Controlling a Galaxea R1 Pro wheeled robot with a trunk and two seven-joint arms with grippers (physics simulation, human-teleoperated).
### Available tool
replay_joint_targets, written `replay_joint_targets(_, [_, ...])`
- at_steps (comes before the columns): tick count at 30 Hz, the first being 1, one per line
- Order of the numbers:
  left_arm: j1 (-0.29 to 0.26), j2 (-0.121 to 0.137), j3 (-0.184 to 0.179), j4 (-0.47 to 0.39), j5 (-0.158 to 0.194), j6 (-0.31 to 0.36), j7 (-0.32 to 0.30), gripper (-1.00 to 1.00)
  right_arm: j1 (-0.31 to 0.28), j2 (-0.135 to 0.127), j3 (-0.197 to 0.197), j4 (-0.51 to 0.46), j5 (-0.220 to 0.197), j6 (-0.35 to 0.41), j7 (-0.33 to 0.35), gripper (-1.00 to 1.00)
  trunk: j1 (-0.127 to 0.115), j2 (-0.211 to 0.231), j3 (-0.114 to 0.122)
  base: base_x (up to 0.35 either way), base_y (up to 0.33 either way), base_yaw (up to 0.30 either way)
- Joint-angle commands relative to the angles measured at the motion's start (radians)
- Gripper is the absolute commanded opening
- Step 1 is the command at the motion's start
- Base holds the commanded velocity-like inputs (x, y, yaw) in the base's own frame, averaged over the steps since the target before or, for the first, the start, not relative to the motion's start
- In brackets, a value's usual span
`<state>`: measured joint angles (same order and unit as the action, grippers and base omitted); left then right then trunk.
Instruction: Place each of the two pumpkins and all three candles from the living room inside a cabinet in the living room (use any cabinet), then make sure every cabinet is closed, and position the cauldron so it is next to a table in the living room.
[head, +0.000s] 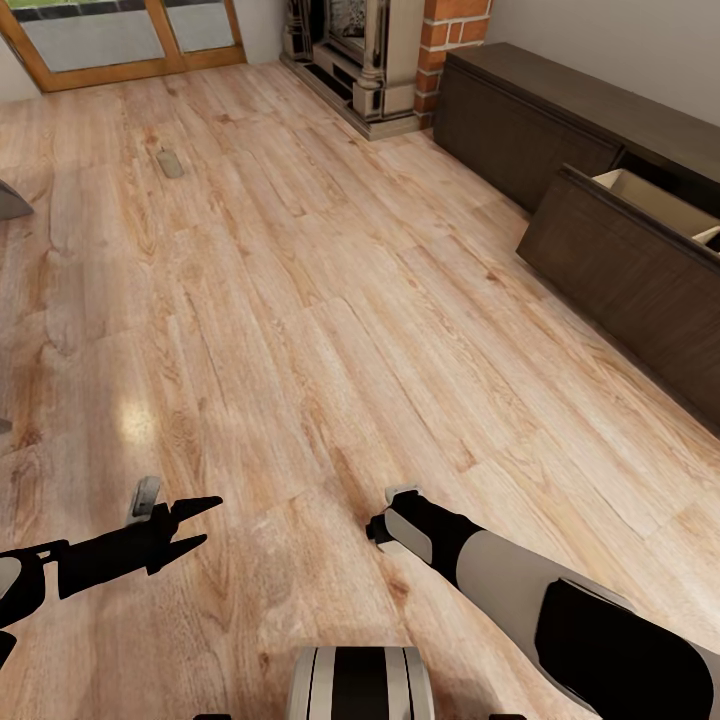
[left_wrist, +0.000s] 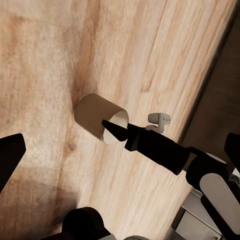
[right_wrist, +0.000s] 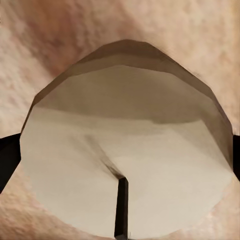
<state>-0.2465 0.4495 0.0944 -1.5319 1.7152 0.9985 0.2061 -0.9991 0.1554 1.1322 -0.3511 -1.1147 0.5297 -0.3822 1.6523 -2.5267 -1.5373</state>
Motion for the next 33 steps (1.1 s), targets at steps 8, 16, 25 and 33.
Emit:
replay_joint_targets(8, [0.000,0.000,0.001,-0.001,0.010,0.003,0.010,1.00,-0.001,0.000,0.007,-0.002,-0.009,0.001,-0.007,-1.00,0.000,0.000,-0.001,0.000,0.000,0.000])
replay_joint_targets(16, [0.000,0.000,0.001,-0.001,0.009,0.003,0.010,1.00,-0.001,0.000,0.007,-0.003,-0.009,0.001,-0.007,-1.00,0.000,0.000,-0.001,0.000,0.000,0.000])
replay_joint_targets(25, [0.000,-0.001,0.001,-0.001,0.009,0.002,0.010,1.00,-0.001,-0.001,0.006,-0.003,-0.008,0.000,-0.005,-1.00,0.000,0.000,-0.001,0.000,0.000,0.000])
replay_joint_targets(33, [0.000,-0.002,0.001,-0.001,0.009,0.002,0.010,1.00,-0.001,-0.002,0.007,-0.005,-0.008,0.000,-0.004,-1.00,-0.001,0.000,0.007,0.000,0.000,0.000])
